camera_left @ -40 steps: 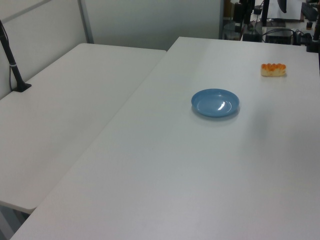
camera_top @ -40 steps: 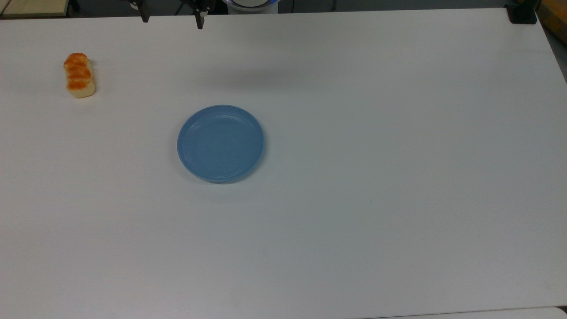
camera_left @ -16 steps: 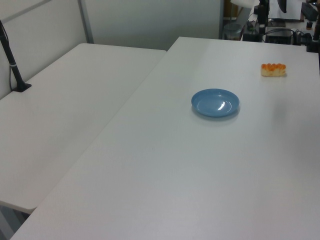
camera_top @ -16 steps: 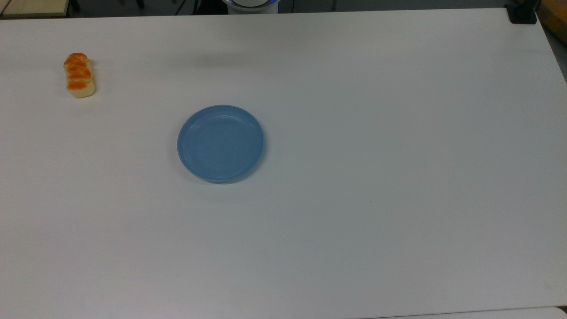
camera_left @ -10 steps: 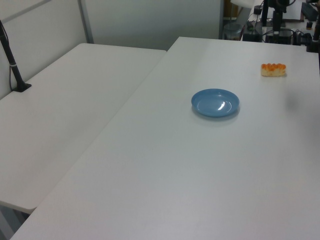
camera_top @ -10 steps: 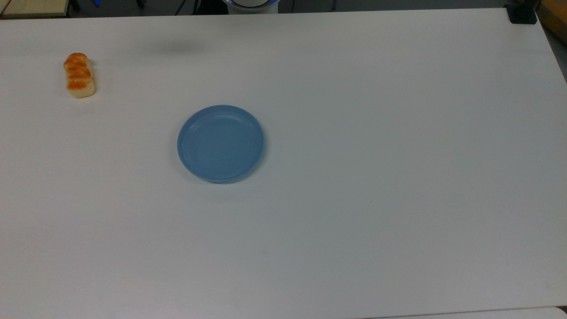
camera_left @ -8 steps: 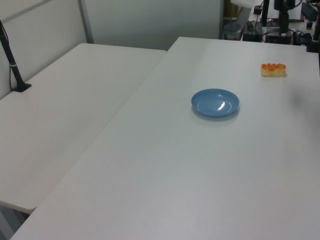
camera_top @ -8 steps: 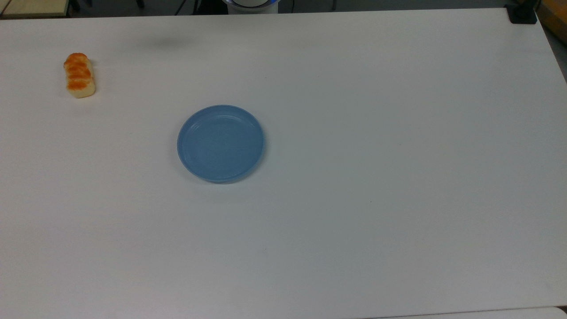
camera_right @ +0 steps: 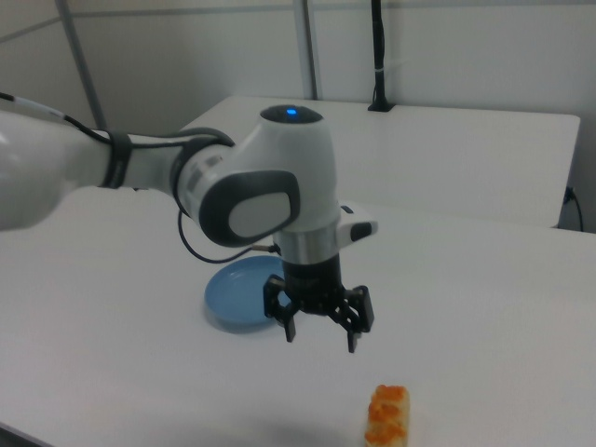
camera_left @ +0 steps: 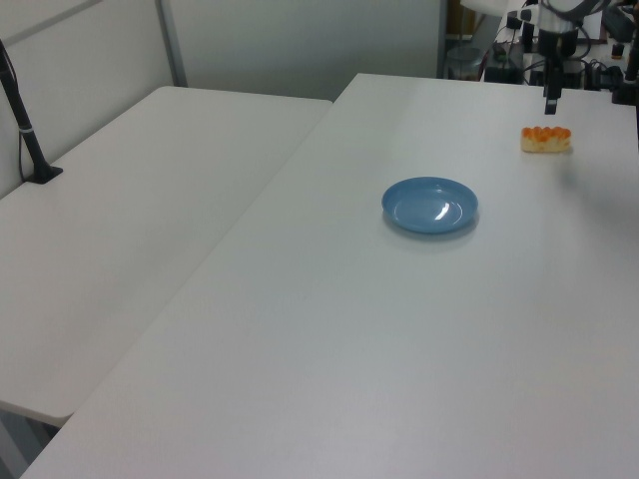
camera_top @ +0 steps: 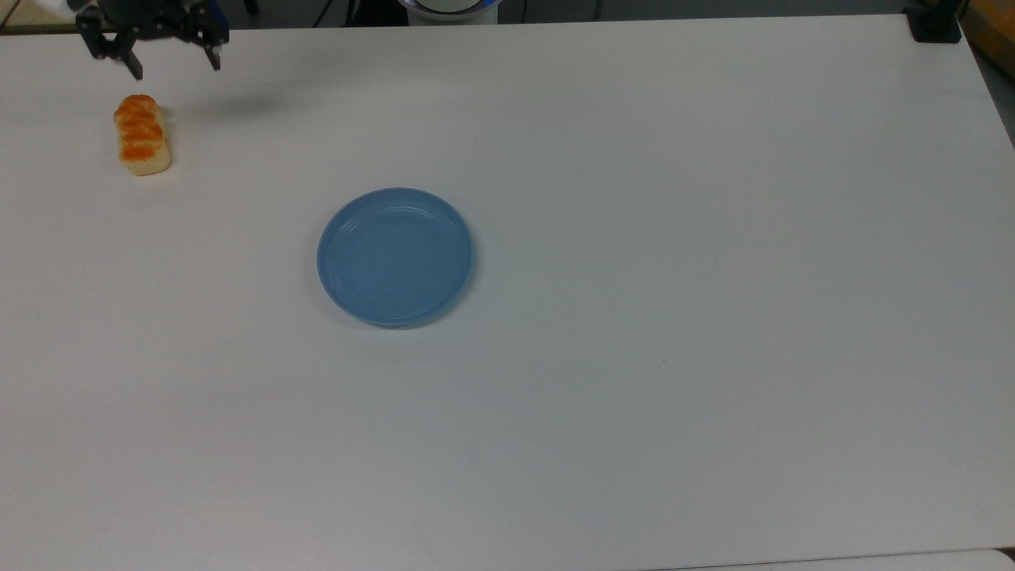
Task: Put the bread on a plate
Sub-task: 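Move the open gripper over the orange-topped bread and lower onto it, then close the gripper on the bread and lift it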
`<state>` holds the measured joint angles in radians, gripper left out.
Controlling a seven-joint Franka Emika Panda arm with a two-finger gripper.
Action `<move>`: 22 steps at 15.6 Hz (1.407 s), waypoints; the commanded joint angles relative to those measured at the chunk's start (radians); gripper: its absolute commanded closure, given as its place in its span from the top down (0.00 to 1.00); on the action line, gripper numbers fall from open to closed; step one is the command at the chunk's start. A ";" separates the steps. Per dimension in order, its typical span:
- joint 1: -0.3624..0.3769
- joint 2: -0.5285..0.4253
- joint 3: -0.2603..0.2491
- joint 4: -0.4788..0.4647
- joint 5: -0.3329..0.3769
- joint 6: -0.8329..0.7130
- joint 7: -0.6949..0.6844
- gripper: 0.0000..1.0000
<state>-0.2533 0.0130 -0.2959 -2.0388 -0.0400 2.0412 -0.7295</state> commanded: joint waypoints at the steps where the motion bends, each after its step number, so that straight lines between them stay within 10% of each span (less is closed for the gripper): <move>1: -0.030 0.082 -0.003 0.011 -0.009 0.086 -0.041 1.00; 16: -0.138 0.240 -0.003 0.005 -0.012 0.293 -0.048 1.00; 22: -0.139 0.252 -0.002 0.005 -0.009 0.303 -0.044 0.44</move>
<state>-0.3892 0.2668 -0.2978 -2.0331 -0.0401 2.3275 -0.7645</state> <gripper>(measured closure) 0.282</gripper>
